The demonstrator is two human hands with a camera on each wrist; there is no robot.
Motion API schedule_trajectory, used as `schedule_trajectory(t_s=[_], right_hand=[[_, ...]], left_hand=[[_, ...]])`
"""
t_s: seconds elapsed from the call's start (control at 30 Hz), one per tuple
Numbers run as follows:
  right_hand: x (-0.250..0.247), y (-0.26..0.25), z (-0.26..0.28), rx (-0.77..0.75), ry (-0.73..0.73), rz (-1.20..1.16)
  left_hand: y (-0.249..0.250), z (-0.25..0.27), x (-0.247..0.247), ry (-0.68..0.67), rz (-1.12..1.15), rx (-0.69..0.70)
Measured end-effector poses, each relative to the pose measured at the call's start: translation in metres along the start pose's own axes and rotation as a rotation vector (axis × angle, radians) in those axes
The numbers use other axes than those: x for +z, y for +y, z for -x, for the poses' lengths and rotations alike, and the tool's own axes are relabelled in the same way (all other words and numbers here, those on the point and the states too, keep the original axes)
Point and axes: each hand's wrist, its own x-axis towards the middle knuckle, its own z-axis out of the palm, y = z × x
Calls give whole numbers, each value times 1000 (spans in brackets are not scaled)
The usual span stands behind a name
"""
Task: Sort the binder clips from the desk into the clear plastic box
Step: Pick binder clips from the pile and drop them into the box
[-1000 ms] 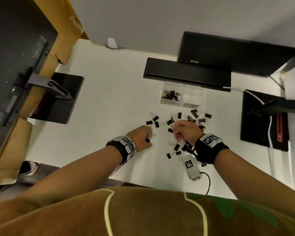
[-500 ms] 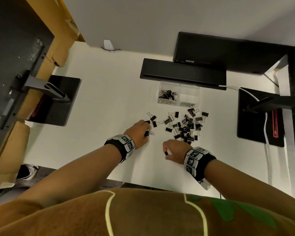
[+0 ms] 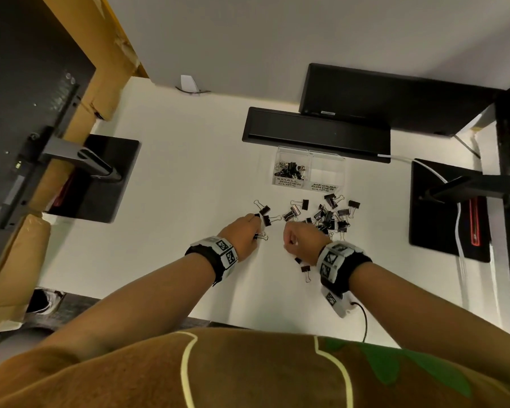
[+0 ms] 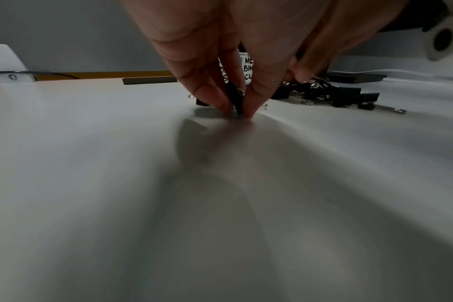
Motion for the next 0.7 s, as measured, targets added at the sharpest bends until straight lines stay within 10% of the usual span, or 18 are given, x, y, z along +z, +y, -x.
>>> schedule_trajectory(t_s=[0.23, 0.7], right_hand=[[-87, -17, -53, 149, 389, -238], [-110, -4, -72, 165, 455, -199]], left_hand=[[4, -2, -5, -18, 49, 31], [38, -57, -61, 200, 220, -61]])
